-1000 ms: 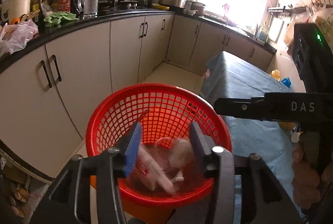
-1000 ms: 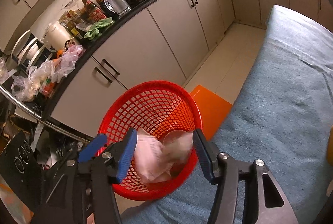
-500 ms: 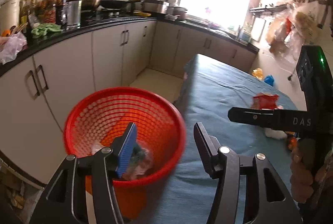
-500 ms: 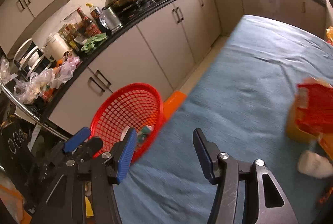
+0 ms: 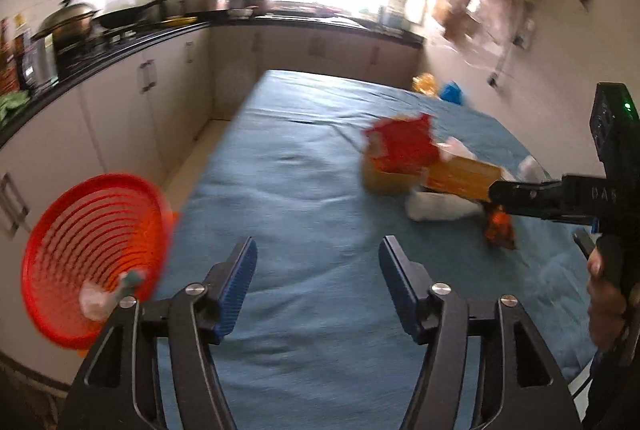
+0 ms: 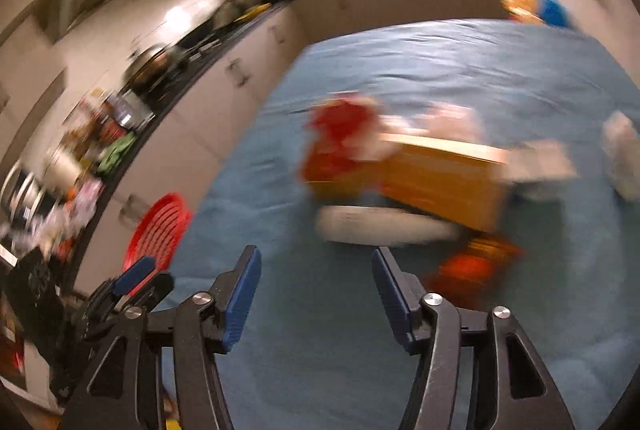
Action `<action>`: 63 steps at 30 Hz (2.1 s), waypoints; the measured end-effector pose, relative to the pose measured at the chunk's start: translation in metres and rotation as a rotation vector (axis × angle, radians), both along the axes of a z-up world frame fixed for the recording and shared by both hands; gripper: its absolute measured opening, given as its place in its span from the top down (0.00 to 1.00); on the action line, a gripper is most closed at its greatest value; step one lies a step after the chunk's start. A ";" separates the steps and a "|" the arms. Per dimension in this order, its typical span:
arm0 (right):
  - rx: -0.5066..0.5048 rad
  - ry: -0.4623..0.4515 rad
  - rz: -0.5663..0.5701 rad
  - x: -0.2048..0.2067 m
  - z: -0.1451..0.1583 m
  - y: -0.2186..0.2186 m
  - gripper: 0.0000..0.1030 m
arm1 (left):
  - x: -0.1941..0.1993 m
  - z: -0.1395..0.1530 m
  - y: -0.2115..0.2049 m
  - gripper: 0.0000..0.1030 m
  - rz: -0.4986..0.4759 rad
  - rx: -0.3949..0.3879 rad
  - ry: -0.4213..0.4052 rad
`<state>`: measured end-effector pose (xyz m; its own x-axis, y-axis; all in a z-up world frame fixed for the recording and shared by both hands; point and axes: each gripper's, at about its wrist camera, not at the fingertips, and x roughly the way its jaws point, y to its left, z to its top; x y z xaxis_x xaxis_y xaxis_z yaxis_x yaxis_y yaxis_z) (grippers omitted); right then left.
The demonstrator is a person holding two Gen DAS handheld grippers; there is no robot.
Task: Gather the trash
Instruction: 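Move both open tools back over the table, then grasp the red snack bag with the right tool while the left tool grasps the white spray bottle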
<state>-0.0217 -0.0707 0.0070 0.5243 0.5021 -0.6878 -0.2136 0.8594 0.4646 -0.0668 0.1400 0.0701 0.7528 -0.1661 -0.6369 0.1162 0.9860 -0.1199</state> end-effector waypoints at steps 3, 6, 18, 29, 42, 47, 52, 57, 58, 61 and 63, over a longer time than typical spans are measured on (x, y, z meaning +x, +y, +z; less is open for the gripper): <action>0.012 0.034 -0.100 -0.001 -0.008 -0.043 0.33 | 0.018 -0.001 -0.031 0.37 -0.081 0.024 0.025; 0.034 0.082 -0.164 0.002 -0.019 -0.073 0.32 | 0.037 -0.001 -0.055 0.37 -0.147 0.042 0.056; -0.062 0.162 -0.195 0.032 -0.043 -0.054 0.30 | 0.075 0.005 -0.087 0.36 -0.214 0.130 0.055; -0.160 0.077 -0.106 0.015 -0.045 -0.054 0.67 | 0.093 -0.007 -0.110 0.35 -0.358 0.151 0.111; 0.040 0.024 -0.130 -0.009 -0.062 -0.116 0.67 | 0.117 -0.041 -0.156 0.35 -0.490 0.285 0.184; 0.056 0.003 -0.126 -0.014 -0.064 -0.117 0.67 | 0.101 -0.050 -0.163 0.35 -0.514 0.303 0.229; 0.017 -0.014 -0.121 -0.014 -0.063 -0.112 0.67 | 0.091 -0.051 -0.170 0.49 -0.452 0.285 0.237; -0.024 -0.030 -0.117 -0.015 -0.062 -0.108 0.67 | 0.087 -0.053 -0.176 0.72 -0.374 0.242 0.240; -0.034 -0.035 -0.116 -0.016 -0.061 -0.107 0.67 | 0.085 -0.054 -0.176 0.72 -0.356 0.241 0.230; -0.070 -0.053 -0.108 -0.017 -0.060 -0.102 0.67 | 0.074 -0.056 -0.172 0.72 -0.317 0.226 0.199; -0.096 -0.082 -0.085 -0.021 -0.057 -0.095 0.67 | 0.064 -0.056 -0.166 0.72 -0.307 0.197 0.185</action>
<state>-0.0425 -0.1657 -0.0499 0.6184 0.3873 -0.6838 -0.1716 0.9157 0.3634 -0.0026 -0.0261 0.0138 0.5570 -0.2267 -0.7990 0.4031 0.9149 0.0214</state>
